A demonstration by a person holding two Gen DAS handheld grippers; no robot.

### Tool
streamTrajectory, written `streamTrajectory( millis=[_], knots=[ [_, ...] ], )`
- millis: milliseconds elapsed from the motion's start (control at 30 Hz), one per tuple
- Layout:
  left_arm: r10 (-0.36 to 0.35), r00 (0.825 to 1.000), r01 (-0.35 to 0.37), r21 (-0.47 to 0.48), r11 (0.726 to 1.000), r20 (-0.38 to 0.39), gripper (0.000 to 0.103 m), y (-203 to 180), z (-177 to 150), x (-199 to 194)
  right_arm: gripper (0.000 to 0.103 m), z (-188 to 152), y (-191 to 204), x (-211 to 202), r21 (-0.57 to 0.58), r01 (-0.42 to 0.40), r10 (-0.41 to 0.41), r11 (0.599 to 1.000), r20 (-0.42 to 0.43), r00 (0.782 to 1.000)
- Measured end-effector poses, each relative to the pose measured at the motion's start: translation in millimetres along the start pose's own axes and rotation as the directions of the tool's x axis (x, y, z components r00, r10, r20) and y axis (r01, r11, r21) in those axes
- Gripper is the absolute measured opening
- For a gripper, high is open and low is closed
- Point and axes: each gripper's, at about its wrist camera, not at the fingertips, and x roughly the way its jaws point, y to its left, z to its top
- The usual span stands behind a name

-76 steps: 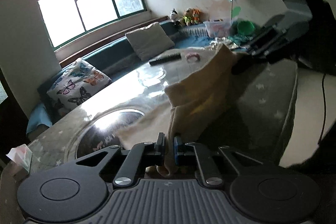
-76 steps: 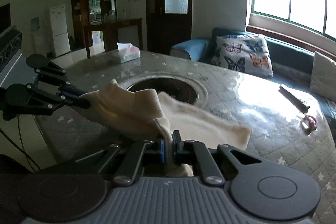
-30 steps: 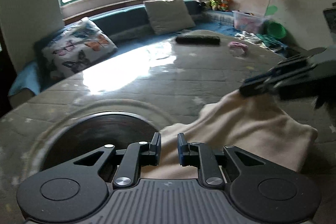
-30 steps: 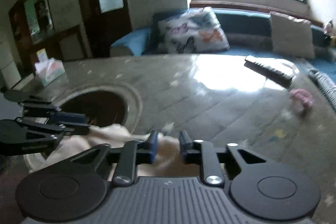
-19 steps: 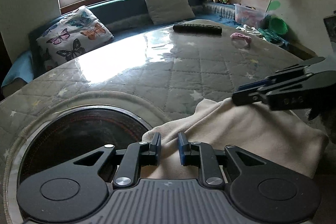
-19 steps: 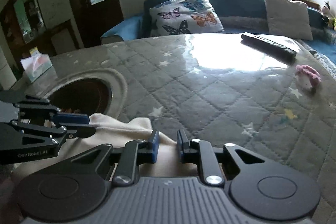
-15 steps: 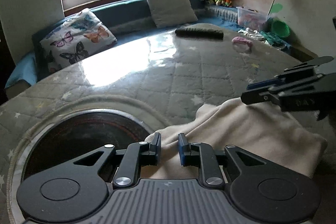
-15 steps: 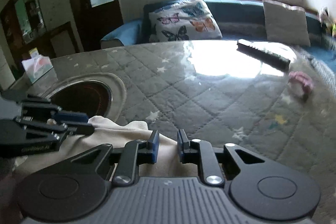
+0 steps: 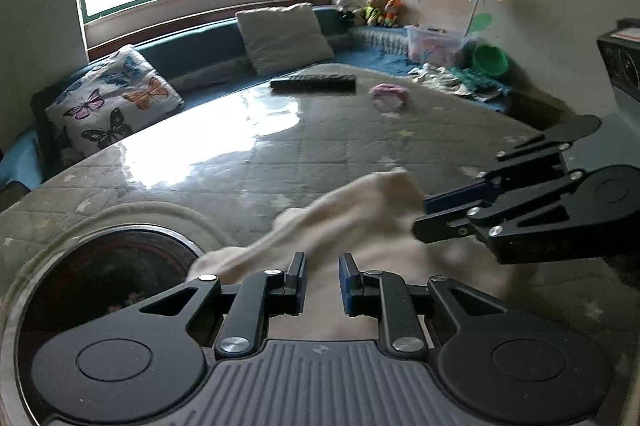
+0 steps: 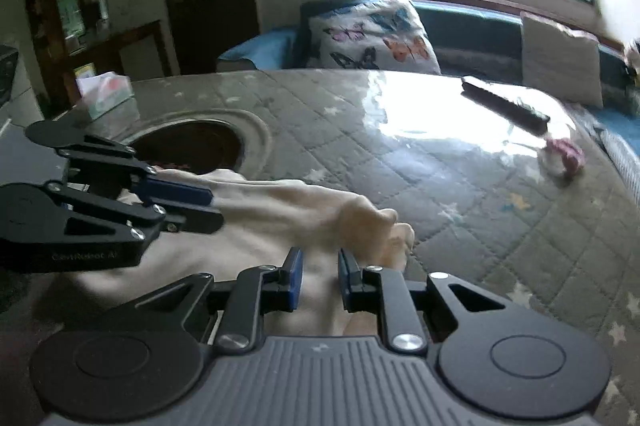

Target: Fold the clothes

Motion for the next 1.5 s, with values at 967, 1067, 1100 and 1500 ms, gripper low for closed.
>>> streamTrajectory(
  millis=[967,1067,1100,1500],
  knots=[
    [0.099,0.995,-0.098,-0.299,0.949,-0.011,0.019,41,-68,-69,0.027,-23,31,-18,0.000,-0.049,0.049,0.999,0.031,0.998],
    [0.105,0.994,-0.108,-0.326,0.939,-0.025,0.018,48,-71,-65,0.028,-20,26,-5,0.046,-0.048,0.047,0.998,0.019,0.999],
    [0.102,0.994,-0.104,-0.324,0.940,-0.023,0.018,48,-72,-66,0.028,-21,24,0,0.057,-0.043,0.043,0.997,0.009,0.999],
    [0.147,0.989,-0.143,-0.321,0.936,-0.012,0.018,68,-44,-46,0.032,9,0,19,0.113,0.009,-0.018,0.994,0.076,0.997]
  ],
)
